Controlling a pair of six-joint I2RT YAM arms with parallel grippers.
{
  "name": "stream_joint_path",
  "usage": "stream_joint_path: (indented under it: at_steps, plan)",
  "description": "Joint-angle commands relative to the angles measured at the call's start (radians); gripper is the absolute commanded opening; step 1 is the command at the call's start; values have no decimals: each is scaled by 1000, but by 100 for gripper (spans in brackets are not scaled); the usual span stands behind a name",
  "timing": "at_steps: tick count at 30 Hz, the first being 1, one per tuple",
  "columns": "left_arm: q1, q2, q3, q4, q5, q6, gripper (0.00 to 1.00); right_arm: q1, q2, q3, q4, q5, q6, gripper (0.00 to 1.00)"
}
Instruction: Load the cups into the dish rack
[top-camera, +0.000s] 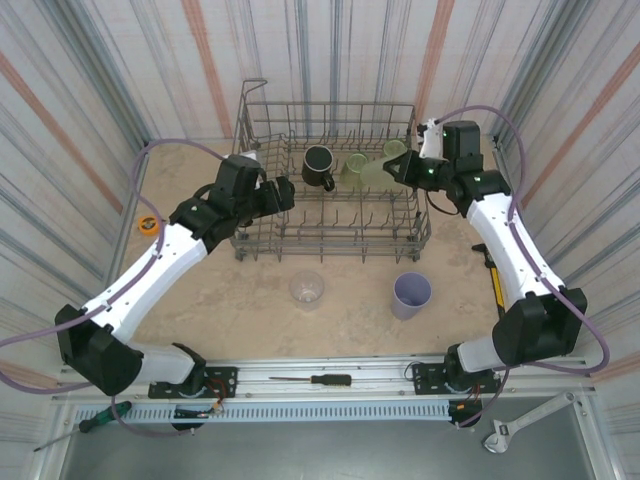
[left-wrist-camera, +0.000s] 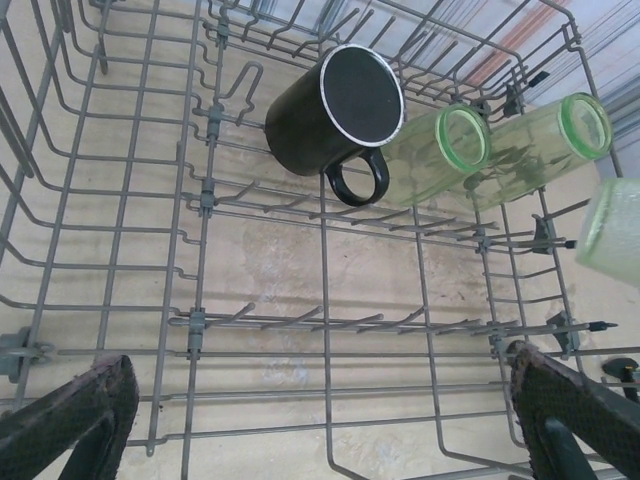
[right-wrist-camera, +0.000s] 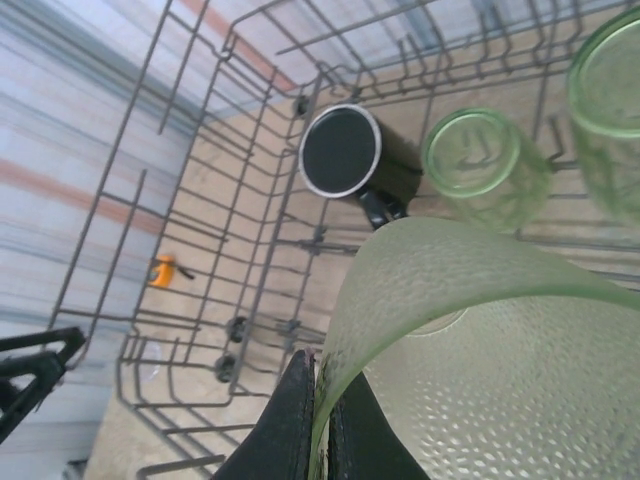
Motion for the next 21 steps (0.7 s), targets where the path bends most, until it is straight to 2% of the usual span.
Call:
stream_joint_path:
  at_steps: [1,11,21]
  plan:
    - [20,-22,-20,-11,35,-37,99,9,-31,-47,173,-118,102,0]
    - [71,-25,-51,60,144,-96,99,24,-23,-156,414,-219,256,0]
    - [117,27,-59,185,308,-164,99,28,-12,-252,669,-286,392,0]
